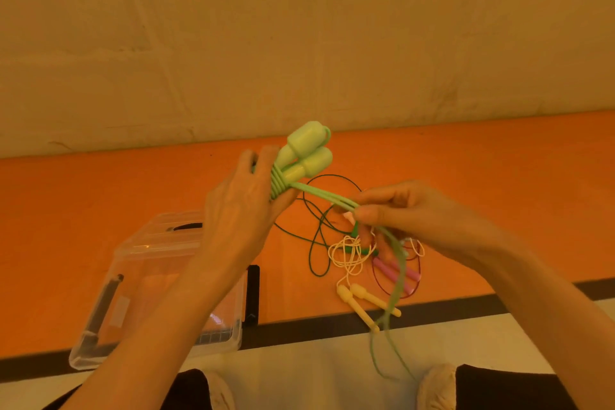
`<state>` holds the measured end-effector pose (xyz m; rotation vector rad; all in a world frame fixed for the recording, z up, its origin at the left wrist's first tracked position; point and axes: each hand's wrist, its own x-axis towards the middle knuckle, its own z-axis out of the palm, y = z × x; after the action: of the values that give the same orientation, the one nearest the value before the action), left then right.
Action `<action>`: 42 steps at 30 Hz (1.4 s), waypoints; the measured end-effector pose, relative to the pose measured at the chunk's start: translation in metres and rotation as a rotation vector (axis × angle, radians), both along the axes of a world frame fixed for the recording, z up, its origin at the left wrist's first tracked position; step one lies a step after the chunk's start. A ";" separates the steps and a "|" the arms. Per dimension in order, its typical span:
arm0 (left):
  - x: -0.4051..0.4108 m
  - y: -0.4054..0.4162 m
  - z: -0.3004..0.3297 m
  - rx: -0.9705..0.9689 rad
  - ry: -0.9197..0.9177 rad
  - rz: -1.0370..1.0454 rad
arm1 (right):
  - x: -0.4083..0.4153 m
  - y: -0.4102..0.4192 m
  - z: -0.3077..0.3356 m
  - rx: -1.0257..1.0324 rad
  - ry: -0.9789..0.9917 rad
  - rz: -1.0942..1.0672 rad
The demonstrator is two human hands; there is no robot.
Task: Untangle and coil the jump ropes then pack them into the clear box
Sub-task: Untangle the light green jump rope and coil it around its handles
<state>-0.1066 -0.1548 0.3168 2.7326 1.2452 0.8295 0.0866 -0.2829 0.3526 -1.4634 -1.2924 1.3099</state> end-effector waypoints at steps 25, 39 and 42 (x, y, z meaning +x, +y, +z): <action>-0.003 -0.014 -0.002 -0.152 0.330 -0.440 | 0.008 0.044 0.008 0.532 -0.286 -0.587; -0.006 -0.037 0.003 -0.099 0.094 -0.520 | 0.021 0.048 -0.009 0.419 -0.312 -0.562; -0.009 -0.035 0.007 -0.081 0.083 -0.608 | 0.023 0.046 -0.010 0.414 -0.285 -0.535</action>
<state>-0.1151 -0.1901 0.3241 2.8362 0.3797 0.5814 0.1093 -0.2368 0.3421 -1.5754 -1.1438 0.4667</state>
